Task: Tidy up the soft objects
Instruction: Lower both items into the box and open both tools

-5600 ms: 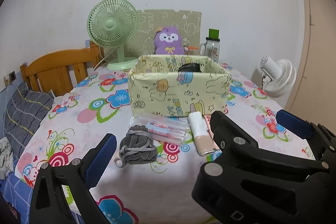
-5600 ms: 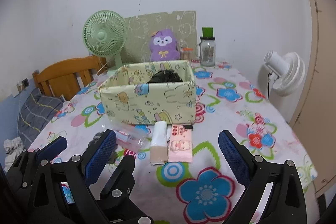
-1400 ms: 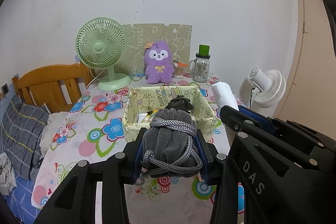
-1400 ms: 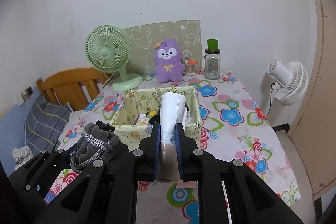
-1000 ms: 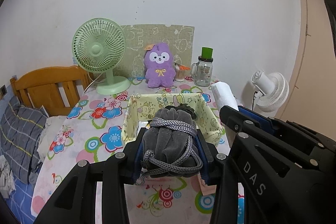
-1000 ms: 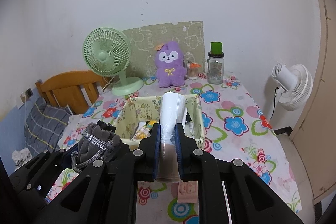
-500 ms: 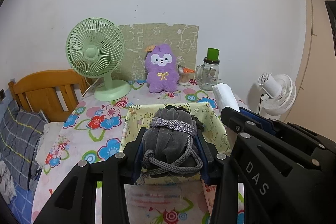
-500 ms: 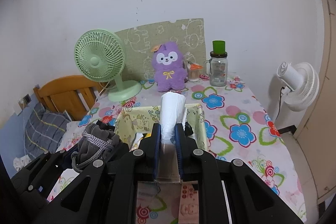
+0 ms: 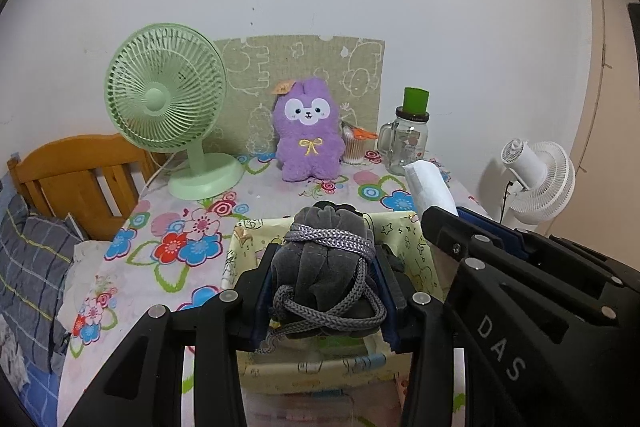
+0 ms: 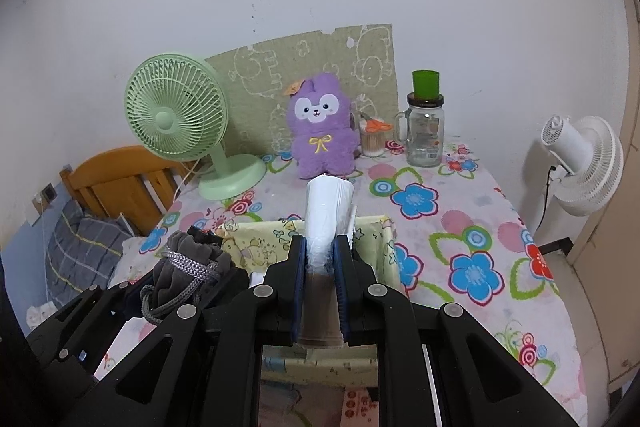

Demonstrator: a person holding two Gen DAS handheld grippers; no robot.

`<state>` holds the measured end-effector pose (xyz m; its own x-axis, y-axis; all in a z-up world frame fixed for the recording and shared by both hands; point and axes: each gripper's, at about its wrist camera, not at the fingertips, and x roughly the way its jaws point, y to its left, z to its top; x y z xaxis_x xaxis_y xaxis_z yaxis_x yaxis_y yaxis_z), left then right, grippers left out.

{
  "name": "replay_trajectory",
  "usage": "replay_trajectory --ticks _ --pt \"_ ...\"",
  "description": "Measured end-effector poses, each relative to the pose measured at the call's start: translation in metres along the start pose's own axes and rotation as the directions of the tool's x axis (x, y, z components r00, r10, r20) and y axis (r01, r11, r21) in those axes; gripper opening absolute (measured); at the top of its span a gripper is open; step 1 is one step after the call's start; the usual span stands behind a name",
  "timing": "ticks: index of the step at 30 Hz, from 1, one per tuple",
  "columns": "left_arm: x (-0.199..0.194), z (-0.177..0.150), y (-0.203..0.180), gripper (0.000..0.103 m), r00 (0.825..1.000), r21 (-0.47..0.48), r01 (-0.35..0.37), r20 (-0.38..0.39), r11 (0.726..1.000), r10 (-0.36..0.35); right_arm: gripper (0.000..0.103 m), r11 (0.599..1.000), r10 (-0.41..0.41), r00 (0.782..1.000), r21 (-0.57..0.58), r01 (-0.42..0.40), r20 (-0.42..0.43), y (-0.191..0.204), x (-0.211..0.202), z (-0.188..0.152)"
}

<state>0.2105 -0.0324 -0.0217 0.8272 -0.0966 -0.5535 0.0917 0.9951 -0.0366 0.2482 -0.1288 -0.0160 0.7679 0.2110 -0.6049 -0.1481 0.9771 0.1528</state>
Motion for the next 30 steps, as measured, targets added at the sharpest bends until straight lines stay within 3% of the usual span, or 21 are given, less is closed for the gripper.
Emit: replay_trajectory --ticks 16,20,27,30 --pt "0.055 0.008 0.010 0.047 0.996 -0.022 0.038 -0.083 0.999 -0.040 0.017 0.999 0.026 0.998 -0.021 -0.028 -0.063 -0.005 0.045 0.007" --pt "0.062 0.005 0.014 0.068 0.995 -0.017 0.019 -0.097 1.000 -0.020 0.017 0.999 0.040 0.996 -0.024 -0.042 -0.082 -0.003 0.058 0.005" --pt "0.066 0.001 0.022 0.087 0.992 -0.003 0.002 -0.127 1.000 -0.002 0.016 0.997 0.067 0.991 -0.033 -0.071 -0.112 0.004 0.078 0.002" --pt "0.069 0.000 0.024 0.088 0.991 -0.006 -0.007 -0.137 1.000 0.006 0.016 0.995 0.081 0.989 -0.042 -0.087 -0.123 0.006 0.084 0.001"
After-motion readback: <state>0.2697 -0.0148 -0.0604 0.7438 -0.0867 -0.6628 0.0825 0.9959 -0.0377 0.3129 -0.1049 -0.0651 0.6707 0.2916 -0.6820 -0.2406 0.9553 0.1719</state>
